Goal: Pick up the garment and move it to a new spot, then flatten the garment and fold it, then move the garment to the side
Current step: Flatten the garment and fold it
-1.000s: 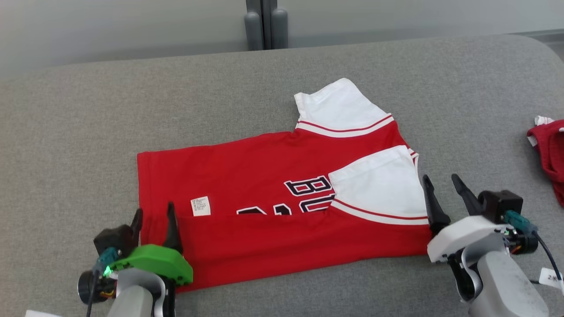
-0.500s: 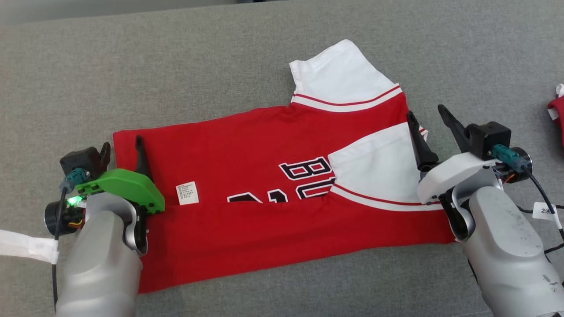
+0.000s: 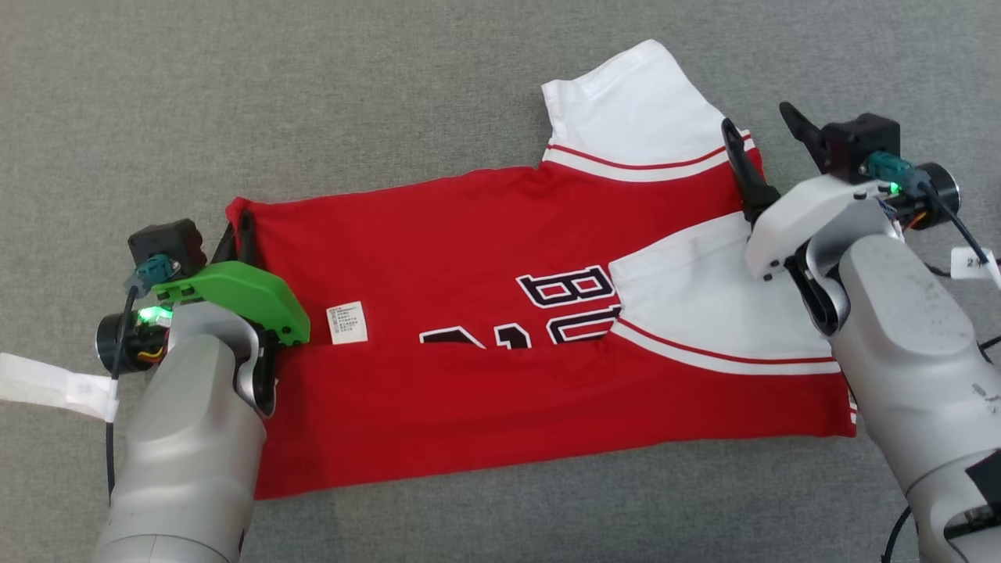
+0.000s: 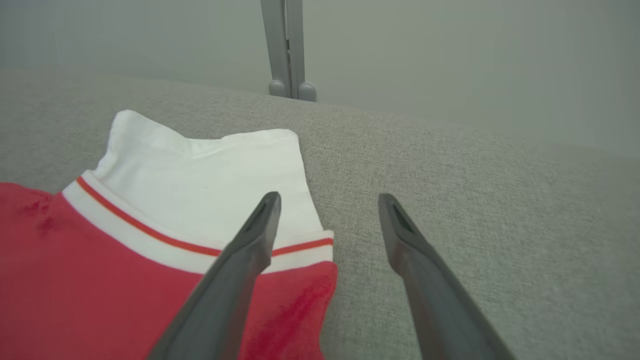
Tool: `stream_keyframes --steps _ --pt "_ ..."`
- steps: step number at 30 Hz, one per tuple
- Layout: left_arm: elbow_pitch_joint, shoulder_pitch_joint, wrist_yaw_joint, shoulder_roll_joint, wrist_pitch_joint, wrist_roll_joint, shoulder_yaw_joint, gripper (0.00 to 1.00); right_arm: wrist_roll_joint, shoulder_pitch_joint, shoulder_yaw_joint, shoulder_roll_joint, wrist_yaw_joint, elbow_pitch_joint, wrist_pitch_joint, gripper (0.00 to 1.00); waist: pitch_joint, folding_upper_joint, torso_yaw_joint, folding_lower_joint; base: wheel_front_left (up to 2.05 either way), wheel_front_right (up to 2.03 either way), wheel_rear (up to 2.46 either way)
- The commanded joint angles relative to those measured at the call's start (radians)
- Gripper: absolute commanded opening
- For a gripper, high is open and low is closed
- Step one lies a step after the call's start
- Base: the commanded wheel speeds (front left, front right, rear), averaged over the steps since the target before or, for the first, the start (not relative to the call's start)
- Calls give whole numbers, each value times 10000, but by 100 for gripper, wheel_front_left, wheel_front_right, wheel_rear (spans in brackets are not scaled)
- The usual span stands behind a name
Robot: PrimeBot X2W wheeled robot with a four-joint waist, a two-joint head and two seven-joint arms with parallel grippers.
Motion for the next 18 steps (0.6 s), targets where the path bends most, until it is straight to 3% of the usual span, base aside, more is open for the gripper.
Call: stream_keyframes --steps 1,11,18 --pt "-146 -224 -35 -32 18 97 -31 0 71 -355 92 -29 -17 201 112 100 200 0 229 0 0 0 0" --pt "-1312 -124 -107 -301 7 456 -525 0 323 -2468 399 -282 -17 2097 1271 100 697 0 1140 0 0 0 0" --pt "-1932 -108 -143 -340 6 -19 -1291 0 570 -3370 462 -346 -17 3177 1632 100 962 0 1557 0 0 0 0"
